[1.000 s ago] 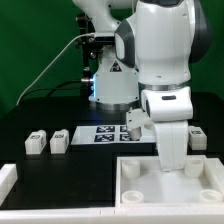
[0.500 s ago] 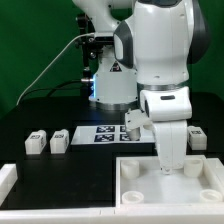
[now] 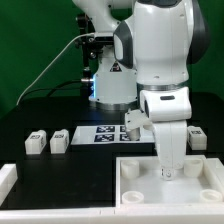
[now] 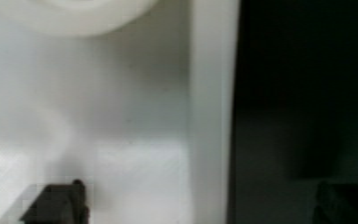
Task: Assemble one leg
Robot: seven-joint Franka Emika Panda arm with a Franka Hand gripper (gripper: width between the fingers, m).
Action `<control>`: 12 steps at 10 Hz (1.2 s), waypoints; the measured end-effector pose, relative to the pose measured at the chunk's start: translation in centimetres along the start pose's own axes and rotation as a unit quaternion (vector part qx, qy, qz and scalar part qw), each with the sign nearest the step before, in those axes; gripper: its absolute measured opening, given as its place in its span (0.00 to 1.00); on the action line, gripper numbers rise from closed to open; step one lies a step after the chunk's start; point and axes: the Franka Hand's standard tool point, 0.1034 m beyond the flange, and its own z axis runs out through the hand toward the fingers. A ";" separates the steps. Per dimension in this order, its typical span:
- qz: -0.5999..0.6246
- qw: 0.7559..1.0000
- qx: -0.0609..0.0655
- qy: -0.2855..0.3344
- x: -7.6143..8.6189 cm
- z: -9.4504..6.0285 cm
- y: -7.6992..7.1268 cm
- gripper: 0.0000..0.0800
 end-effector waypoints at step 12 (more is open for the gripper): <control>0.295 0.955 -0.012 0.001 5.2 -5.1 -2.0 0.81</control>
Offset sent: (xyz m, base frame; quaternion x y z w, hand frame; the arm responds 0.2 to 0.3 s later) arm 0.0000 0.0000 0.0000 0.0000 0.0000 0.0000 1.0000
